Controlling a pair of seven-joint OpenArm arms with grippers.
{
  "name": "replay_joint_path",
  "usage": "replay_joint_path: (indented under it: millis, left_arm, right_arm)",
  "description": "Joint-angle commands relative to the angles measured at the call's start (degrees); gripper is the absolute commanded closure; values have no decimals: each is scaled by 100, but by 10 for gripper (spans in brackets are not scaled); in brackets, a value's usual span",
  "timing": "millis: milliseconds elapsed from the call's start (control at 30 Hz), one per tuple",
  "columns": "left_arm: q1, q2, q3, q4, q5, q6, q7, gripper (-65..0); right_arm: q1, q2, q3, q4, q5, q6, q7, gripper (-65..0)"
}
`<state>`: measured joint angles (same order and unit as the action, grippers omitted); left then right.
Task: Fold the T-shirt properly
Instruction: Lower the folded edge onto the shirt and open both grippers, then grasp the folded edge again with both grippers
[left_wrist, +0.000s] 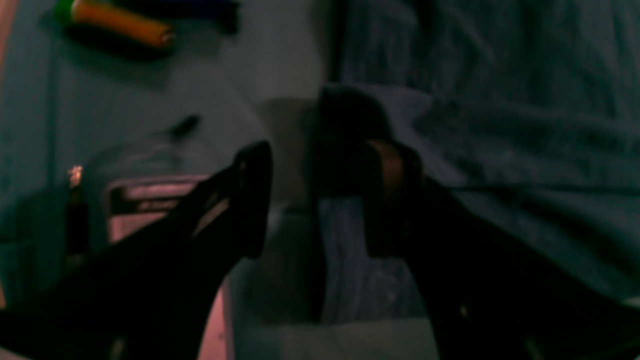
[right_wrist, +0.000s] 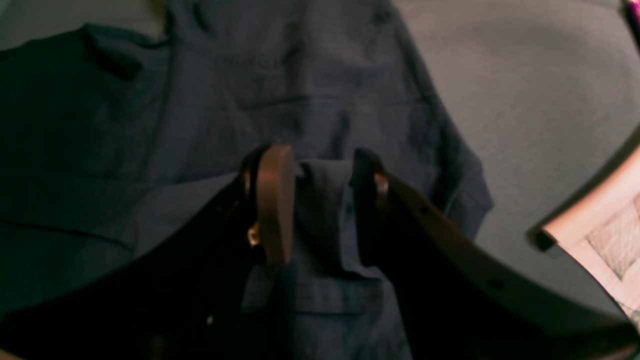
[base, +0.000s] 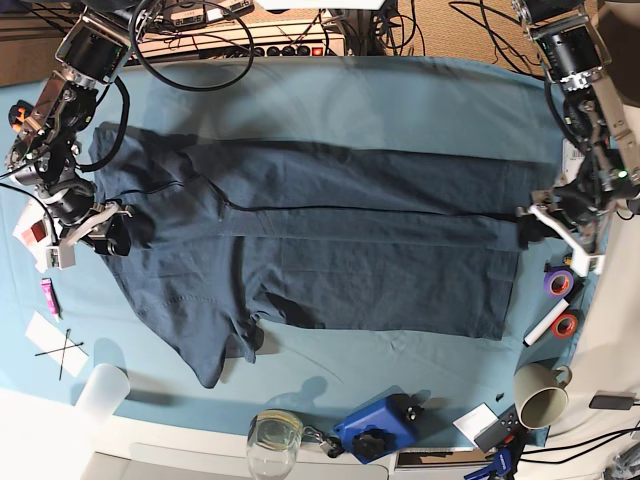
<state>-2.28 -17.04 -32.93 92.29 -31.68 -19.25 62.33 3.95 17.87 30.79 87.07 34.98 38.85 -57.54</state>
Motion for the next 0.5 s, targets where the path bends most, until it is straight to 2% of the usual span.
replay_joint_path:
  millis: [0, 33, 100, 200, 467]
  left_arm:
    - [-37, -107, -146, 114, -278, -28, 37, -299]
    - [22, -107, -254, 114, -452, -42, 111, -299]
    - [203, -107, -372, 114, -695, -275, 122, -299]
    - [522, -90, -339, 114, -874, -330, 114, -299]
    - [785, -79, -223, 109, -761, -328, -57, -299]
  right_arm:
    - [96, 101, 76, 111, 98, 0, 70, -204]
    - [96, 101, 129, 111, 101, -44, 52, -204]
    - [94, 101, 267, 111, 96, -144, 39, -204]
    - [96, 103, 549, 111, 101, -146, 9, -204]
    - [81, 103, 1405, 111, 101, -146, -306, -204]
